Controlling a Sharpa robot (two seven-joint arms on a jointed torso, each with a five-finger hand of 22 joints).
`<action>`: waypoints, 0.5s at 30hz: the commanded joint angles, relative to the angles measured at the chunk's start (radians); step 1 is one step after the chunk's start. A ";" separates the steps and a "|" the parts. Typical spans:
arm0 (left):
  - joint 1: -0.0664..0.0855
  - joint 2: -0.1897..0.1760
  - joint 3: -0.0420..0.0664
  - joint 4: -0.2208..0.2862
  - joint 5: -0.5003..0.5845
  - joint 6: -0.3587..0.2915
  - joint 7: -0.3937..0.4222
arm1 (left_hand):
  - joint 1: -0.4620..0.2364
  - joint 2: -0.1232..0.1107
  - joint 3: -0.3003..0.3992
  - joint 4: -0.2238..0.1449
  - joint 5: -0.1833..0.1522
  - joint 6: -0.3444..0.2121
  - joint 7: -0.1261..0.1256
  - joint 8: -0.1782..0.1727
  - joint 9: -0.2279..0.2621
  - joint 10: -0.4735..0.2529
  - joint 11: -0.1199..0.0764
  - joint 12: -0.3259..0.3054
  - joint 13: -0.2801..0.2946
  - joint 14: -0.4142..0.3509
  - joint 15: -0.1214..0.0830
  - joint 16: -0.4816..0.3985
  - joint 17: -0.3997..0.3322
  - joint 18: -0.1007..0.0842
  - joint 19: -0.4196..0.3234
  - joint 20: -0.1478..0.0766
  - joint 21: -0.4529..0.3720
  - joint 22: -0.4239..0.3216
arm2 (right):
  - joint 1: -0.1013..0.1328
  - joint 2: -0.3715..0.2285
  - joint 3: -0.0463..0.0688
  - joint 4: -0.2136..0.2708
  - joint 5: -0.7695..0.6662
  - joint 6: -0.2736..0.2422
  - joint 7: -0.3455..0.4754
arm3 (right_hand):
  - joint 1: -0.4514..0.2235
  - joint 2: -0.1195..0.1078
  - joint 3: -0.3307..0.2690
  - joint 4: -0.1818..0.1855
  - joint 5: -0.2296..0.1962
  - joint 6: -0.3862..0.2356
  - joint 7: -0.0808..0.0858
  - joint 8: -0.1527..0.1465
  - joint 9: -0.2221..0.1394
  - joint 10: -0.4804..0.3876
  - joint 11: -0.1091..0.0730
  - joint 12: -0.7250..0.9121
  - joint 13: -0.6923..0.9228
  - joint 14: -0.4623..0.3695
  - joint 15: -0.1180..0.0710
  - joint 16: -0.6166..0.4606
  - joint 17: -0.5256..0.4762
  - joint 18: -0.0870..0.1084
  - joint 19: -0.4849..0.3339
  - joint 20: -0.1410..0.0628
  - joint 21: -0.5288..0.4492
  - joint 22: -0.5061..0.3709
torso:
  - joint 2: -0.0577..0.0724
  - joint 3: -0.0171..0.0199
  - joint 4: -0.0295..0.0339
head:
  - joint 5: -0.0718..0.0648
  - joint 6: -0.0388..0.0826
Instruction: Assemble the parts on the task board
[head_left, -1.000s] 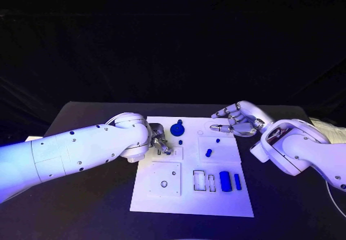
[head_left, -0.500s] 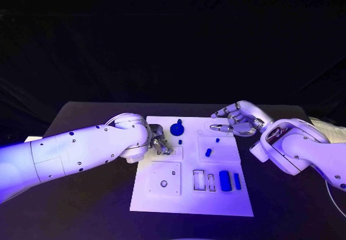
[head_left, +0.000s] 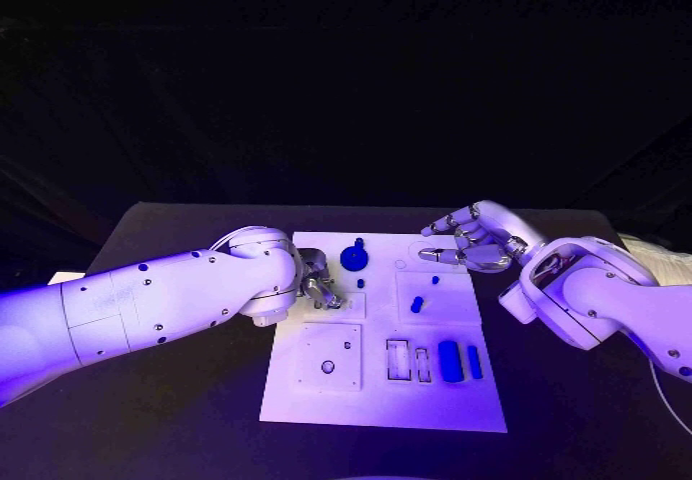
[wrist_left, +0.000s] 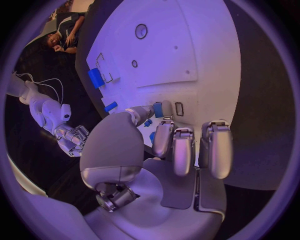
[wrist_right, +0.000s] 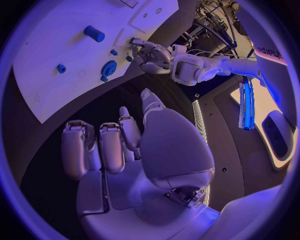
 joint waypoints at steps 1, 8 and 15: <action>-0.003 0.004 -0.002 -0.005 0.000 0.009 -0.053 | -0.012 0.000 0.160 -0.166 0.005 0.026 -0.020 0.007 0.001 0.001 -0.006 -0.005 -0.001 0.107 -0.006 0.003 0.263 -0.016 0.047 -0.006 0.003 0.177 | -0.001 0.002 0.000 -0.001 -0.004 0.012 0.004 | 0.005 0.002 -0.007 0.001 0.004 0.001 -0.004 0.001 0.001 -0.003 -0.004 -0.001 0.014 0.045 -0.004 -0.007 -0.001 0.018 -0.008 -0.002 -0.005 0.045 | 0.000 0.0008 0.0001 | 0.002 -0.001; -0.003 0.018 -0.002 -0.023 0.003 0.027 -0.055 | -0.026 0.007 0.163 -0.163 0.009 0.027 -0.020 0.008 0.003 0.001 -0.006 -0.006 -0.002 0.107 -0.006 0.003 0.263 -0.015 0.044 -0.007 0.000 0.173 | -0.002 0.004 0.000 -0.002 -0.004 0.013 0.003 | 0.006 0.002 -0.007 0.000 0.005 0.001 -0.004 0.001 0.001 -0.003 -0.004 0.001 0.014 0.045 -0.004 -0.007 -0.001 0.018 -0.008 -0.002 -0.005 0.045 | 0.000 0.0011 -0.0002 | 0.002 -0.001; -0.002 0.034 -0.002 -0.043 0.009 0.054 -0.058 | -0.054 0.025 0.160 -0.154 0.008 0.027 -0.020 0.007 0.007 0.001 -0.006 -0.007 -0.004 0.107 -0.006 0.003 0.263 -0.014 0.042 -0.007 -0.002 0.170 | -0.003 0.005 0.000 -0.002 -0.004 0.015 0.002 | 0.012 0.004 -0.009 0.000 0.021 0.002 -0.005 0.001 0.002 -0.003 -0.005 0.001 0.014 0.046 -0.004 -0.008 -0.001 0.018 -0.007 -0.002 -0.006 0.045 | -0.001 0.0018 -0.0011 | 0.004 -0.003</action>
